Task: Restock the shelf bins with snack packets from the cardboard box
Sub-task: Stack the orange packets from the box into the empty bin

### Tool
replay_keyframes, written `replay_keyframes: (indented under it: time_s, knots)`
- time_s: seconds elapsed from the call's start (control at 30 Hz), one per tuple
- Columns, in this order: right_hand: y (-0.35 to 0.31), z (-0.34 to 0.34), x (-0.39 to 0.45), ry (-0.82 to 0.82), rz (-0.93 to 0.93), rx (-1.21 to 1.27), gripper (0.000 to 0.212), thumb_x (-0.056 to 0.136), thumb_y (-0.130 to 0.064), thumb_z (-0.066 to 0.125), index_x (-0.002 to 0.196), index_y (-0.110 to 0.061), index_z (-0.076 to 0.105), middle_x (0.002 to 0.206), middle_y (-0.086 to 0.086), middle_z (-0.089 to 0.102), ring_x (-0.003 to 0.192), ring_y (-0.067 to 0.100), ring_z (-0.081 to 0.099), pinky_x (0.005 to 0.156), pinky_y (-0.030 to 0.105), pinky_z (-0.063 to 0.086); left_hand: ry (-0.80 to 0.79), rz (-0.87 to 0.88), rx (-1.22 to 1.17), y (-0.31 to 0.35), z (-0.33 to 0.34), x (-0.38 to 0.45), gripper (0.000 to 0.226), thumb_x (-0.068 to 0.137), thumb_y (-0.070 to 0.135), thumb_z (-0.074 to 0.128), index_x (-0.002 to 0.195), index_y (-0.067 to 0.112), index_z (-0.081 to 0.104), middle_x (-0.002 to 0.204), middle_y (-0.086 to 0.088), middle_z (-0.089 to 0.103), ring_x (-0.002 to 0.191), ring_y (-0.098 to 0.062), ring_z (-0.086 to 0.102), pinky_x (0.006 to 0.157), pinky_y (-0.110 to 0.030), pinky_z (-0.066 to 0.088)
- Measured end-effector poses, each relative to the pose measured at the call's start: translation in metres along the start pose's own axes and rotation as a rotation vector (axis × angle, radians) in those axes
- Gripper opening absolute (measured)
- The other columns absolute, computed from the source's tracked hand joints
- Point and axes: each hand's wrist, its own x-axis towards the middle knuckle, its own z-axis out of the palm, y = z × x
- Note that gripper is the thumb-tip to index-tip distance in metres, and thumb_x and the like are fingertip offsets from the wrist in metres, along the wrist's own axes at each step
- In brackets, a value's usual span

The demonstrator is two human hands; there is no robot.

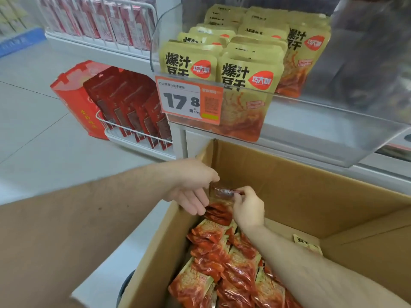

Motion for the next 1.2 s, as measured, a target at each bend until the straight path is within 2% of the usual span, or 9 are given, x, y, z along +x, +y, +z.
replay_keyframes:
  time_s: [0.17, 0.3, 0.43, 0.57, 0.73, 0.83, 0.97, 1.1, 1.2]
  knots:
    - [-0.020, -0.055, -0.073, 0.029, -0.304, 0.160, 0.021, 0.098, -0.015, 0.051, 0.088, -0.033, 0.048, 0.063, -0.012, 0.056, 0.054, 0.004, 0.049, 0.055, 0.027, 0.042, -0.089, -0.074, -0.271, 0.002, 0.004, -0.001, 0.072, 0.099, 0.054, 0.047, 0.149, 0.005, 0.033, 0.126, -0.026, 0.061, 0.081, -0.033, 0.068, 0.066, -0.039, 0.059]
    - [-0.035, -0.067, -0.092, 0.026, -0.583, 0.141, 0.031, 0.090, -0.013, 0.051, 0.105, -0.039, 0.048, 0.087, -0.018, 0.059, 0.075, -0.001, 0.056, 0.071, 0.007, 0.040, -0.086, -0.014, -0.374, 0.003, 0.011, -0.004, 0.024, 0.096, 0.014, 0.062, 0.116, 0.001, 0.058, 0.090, -0.012, 0.072, 0.067, -0.020, 0.070, 0.061, -0.030, 0.058]
    - [-0.025, -0.063, -0.070, -0.088, -0.354, 0.045, 0.048, 0.089, -0.001, 0.052, 0.127, -0.031, 0.048, 0.095, -0.013, 0.063, 0.087, 0.008, 0.062, 0.077, 0.019, 0.049, 0.218, 0.140, -0.157, 0.000, 0.001, -0.005, 0.020, 0.082, -0.004, 0.071, 0.098, 0.004, 0.060, 0.091, -0.016, 0.071, 0.075, -0.026, 0.070, 0.069, -0.035, 0.056]
    - [0.005, -0.033, -0.033, -0.144, -0.176, -0.252, 0.032, 0.088, -0.008, 0.053, 0.117, -0.016, 0.064, 0.115, 0.000, 0.065, 0.105, 0.019, 0.061, 0.088, 0.027, 0.048, 0.286, 0.186, -0.042, -0.006, -0.009, -0.008, 0.031, 0.081, -0.001, 0.073, 0.101, 0.014, 0.054, 0.100, -0.011, 0.066, 0.095, -0.029, 0.065, 0.072, -0.038, 0.054]
    - [0.013, 0.019, 0.000, -0.280, -0.068, -0.382, 0.040, 0.086, -0.022, 0.060, 0.126, -0.016, 0.056, 0.125, 0.005, 0.056, 0.113, 0.025, 0.058, 0.089, 0.031, 0.049, 0.343, 0.207, -0.061, -0.011, -0.014, -0.004, 0.031, 0.082, -0.002, 0.072, 0.094, 0.017, 0.051, 0.096, -0.009, 0.066, 0.092, -0.026, 0.064, 0.072, -0.036, 0.052]
    - [0.019, 0.043, 0.010, -0.352, -0.001, -0.453, 0.045, 0.084, -0.024, 0.061, 0.129, -0.020, 0.055, 0.124, 0.004, 0.052, 0.112, 0.026, 0.059, 0.089, 0.033, 0.053, 0.318, 0.199, -0.095, -0.011, -0.015, -0.001, 0.037, 0.083, -0.002, 0.072, 0.109, 0.017, 0.053, 0.100, -0.007, 0.067, 0.093, -0.024, 0.064, 0.067, -0.033, 0.053]
    - [0.022, 0.048, 0.012, -0.233, -0.028, -0.446, 0.026, 0.092, -0.008, 0.048, 0.113, -0.016, 0.061, 0.118, 0.006, 0.055, 0.108, 0.029, 0.060, 0.081, 0.032, 0.050, 0.299, 0.199, -0.106, -0.013, -0.016, 0.004, 0.039, 0.083, -0.003, 0.072, 0.112, 0.016, 0.053, 0.101, -0.007, 0.067, 0.093, -0.025, 0.064, 0.064, -0.031, 0.050]
    - [0.011, 0.019, -0.008, -0.087, -0.124, -0.289, 0.004, 0.102, -0.013, 0.038, 0.101, -0.017, 0.040, 0.110, 0.010, 0.061, 0.097, 0.035, 0.061, 0.067, 0.033, 0.040, 0.261, 0.203, -0.127, -0.012, -0.013, 0.003, 0.035, 0.083, -0.006, 0.070, 0.104, 0.016, 0.053, 0.100, -0.008, 0.068, 0.095, -0.028, 0.065, 0.080, -0.040, 0.056]
    - [0.006, -0.019, -0.037, -0.035, -0.179, -0.134, 0.006, 0.104, -0.019, 0.038, 0.106, -0.013, 0.039, 0.130, 0.010, 0.061, 0.113, 0.033, 0.061, 0.087, 0.032, 0.048, 0.220, 0.216, -0.183, -0.010, -0.008, -0.002, 0.029, 0.086, -0.009, 0.065, 0.091, 0.017, 0.054, 0.097, -0.007, 0.068, 0.089, -0.024, 0.062, 0.067, -0.032, 0.047]
